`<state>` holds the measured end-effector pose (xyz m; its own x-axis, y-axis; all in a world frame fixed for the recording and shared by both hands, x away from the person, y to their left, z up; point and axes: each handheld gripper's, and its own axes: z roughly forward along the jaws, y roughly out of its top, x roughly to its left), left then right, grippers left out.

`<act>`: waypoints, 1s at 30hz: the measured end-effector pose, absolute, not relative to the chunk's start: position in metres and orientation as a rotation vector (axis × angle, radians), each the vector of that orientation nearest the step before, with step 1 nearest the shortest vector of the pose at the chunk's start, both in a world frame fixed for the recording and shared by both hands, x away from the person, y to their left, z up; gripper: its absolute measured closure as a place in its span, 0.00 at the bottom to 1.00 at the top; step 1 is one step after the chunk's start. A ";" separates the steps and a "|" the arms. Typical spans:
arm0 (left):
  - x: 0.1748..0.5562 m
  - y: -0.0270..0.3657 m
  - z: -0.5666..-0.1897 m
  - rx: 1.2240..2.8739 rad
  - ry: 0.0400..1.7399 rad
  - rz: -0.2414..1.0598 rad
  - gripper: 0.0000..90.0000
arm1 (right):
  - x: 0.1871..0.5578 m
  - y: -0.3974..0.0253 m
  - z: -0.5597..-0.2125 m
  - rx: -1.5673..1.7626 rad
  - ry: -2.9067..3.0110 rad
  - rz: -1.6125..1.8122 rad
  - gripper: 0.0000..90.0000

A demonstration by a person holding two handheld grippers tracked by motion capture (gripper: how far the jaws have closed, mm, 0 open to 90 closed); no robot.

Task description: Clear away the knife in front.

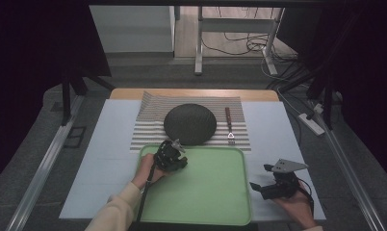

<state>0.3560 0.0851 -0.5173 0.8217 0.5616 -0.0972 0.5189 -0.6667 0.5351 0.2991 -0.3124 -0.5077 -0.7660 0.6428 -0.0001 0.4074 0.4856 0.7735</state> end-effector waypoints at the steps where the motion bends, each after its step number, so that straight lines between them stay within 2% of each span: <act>1: 0.356 0.085 -0.517 2.444 0.794 0.102 0.99 | 0.299 -0.313 -0.508 0.890 2.444 1.158 0.10; 13: 0.361 0.117 -0.519 2.397 0.919 0.140 0.99 | 0.301 -0.315 -0.507 0.899 2.432 1.176 0.10; 30: 0.349 0.166 -0.522 2.326 1.093 0.173 0.99 | 0.311 -0.307 -0.507 0.860 2.454 1.173 0.10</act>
